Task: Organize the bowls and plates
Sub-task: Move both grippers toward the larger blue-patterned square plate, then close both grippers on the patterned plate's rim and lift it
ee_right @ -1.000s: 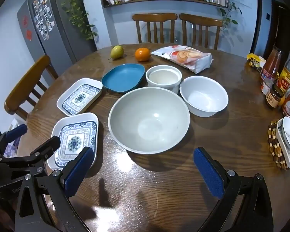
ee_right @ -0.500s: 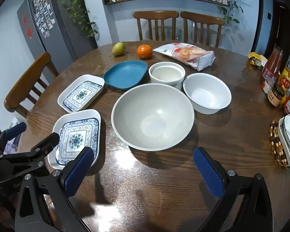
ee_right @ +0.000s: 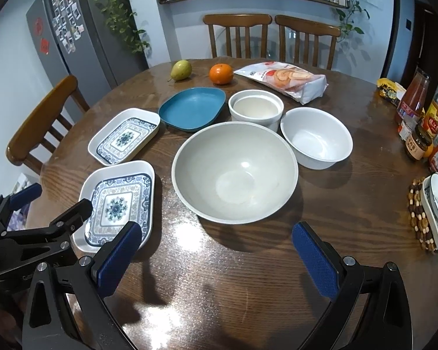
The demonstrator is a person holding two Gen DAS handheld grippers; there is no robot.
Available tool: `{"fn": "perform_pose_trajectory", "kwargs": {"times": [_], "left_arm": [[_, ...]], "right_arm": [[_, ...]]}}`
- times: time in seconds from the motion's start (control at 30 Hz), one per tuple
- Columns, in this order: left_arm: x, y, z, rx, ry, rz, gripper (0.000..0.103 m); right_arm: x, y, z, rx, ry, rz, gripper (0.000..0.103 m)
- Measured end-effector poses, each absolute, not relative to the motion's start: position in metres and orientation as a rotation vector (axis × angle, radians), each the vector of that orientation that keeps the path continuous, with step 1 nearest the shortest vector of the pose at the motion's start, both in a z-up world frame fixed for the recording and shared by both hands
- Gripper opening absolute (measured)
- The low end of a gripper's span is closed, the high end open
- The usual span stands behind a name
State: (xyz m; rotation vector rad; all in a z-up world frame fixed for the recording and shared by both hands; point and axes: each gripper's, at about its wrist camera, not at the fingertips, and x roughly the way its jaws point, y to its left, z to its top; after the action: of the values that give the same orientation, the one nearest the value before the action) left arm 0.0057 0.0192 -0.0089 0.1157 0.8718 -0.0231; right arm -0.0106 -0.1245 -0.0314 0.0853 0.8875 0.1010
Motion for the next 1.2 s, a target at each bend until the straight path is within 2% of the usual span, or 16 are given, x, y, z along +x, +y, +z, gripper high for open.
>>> {"fn": "perform_pose_trajectory", "kwargs": {"times": [0.97, 1.2], "left_arm": [[0.013, 0.035, -0.027, 0.092, 0.944, -0.017, 0.102], [0.017, 0.059, -0.036, -0.052, 1.001, -0.072, 0.102]], "right_arm": [[-0.012, -0.115, -0.043, 0.111, 0.939, 0.109, 0.103], [-0.010, -0.104, -0.053, 0.131, 0.977, 0.148, 0.103]]}}
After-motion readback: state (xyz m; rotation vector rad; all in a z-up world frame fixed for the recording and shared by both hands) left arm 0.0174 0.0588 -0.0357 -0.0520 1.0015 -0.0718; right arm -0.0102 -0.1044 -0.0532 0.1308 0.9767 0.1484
